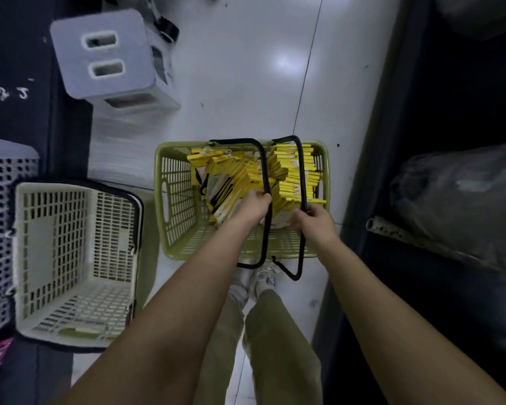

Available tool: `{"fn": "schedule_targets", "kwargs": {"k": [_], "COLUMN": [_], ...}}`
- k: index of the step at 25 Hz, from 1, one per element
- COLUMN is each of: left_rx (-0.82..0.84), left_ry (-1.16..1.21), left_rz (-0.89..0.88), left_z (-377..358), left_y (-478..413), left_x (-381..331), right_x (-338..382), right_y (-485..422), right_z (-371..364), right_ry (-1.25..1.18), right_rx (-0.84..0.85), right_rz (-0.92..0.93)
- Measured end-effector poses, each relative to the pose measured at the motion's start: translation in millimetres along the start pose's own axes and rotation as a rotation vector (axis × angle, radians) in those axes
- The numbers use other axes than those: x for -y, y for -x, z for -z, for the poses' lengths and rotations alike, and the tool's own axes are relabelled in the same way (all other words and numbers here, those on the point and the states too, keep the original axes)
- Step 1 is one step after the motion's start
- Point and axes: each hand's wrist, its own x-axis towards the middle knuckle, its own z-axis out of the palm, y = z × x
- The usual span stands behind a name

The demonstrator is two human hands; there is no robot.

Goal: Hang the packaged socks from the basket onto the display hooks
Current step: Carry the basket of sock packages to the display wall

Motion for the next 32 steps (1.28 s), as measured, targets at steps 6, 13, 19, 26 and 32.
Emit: {"fn": "schedule_targets", "kwargs": {"k": [6,13,19,26,32], "left_rx": [-0.203,-0.223,-0.229,-0.234,-0.310], "left_ry": [0.143,0.177,0.183,0.128,0.101], "left_rz": [-0.024,-0.066,-0.269,-0.335,-0.334], "left_z": [8.1,74.8,86.3,120.9,172.7], "left_y": [6.3,105.8,225.0,258.9,240.3], "left_x": [11.0,-9.7,-98.6,-196.9,-306.6], "right_x": [10.7,57.5,125.8,206.5,337.4], "right_y": [6.5,84.5,168.4,182.5,148.7], "right_z": [-7.1,44.5,121.8,150.0,151.8], "right_ry": [-0.064,-0.067,-0.063,-0.048,0.026], "right_rx": [0.103,0.053,-0.011,0.001,-0.013], "right_rz": [-0.030,-0.069,0.013,0.075,0.125]}}
